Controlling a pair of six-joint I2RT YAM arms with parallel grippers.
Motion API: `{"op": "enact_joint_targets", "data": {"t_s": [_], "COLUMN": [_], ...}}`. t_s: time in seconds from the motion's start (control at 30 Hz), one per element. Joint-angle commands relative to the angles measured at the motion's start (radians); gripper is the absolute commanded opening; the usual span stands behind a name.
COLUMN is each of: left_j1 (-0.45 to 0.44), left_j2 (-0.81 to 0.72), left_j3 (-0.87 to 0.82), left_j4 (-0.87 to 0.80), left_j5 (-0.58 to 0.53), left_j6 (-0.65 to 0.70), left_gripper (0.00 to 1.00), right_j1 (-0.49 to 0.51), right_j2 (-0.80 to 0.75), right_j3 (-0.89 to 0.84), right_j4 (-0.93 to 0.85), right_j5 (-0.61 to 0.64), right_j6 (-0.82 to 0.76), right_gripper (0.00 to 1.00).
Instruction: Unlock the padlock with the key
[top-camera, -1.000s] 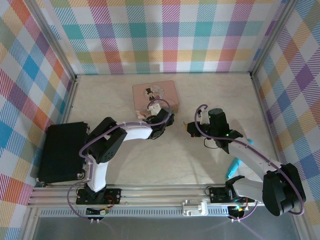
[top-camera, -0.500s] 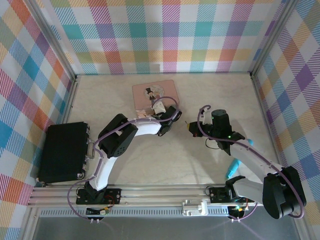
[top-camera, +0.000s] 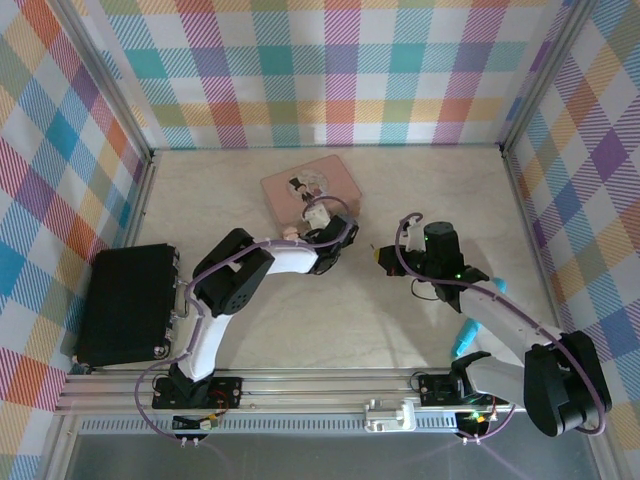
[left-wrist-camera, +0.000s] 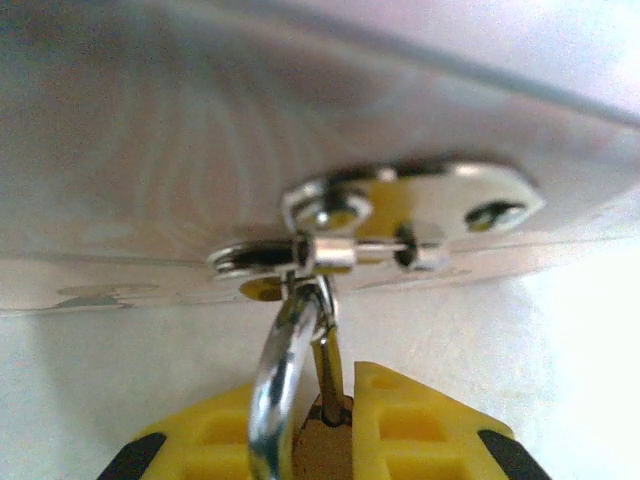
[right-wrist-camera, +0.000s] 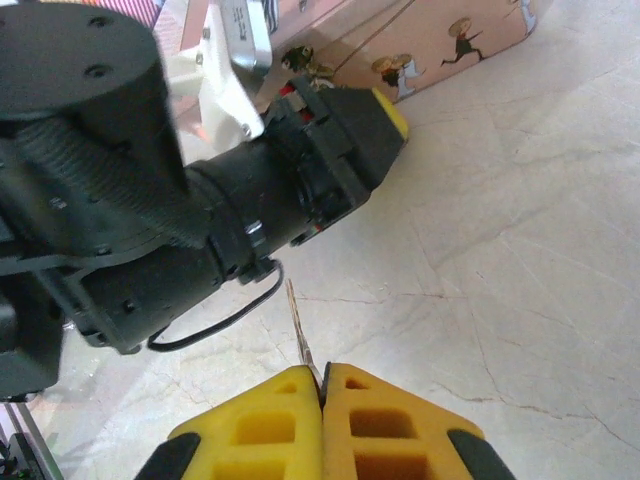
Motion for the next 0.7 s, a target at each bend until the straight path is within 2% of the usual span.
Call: {"op": "enact_joint_targets", "data": {"t_s": [0.0,0.23,0.67], "left_j1": [0.028,0.093,0.145], "left_j2": [-0.078,-0.182,-0.301], "left_j3": [-0.084,-0.259,-0.416], "left_j4": [-0.017,0.295,0.590], "left_j5": [0.106,0.391,0.689], "left_j6": [0.010,-0.093,-0.190], "left_gripper": [0.00,0.00,0.00], "right_j1": [-0.005,-0.005,-0.004], "right_j2": [0.038,0.092,0.296], "right_j3": [-0.020,-0.016,-0.023], "right_j4": [0.064,0.101,0.317], "right_j5": [-0.045,-0.071,-0.298], "right_j6": [0.024,0.037,0.109], "right_gripper": [0.00,0.00,0.00]}}
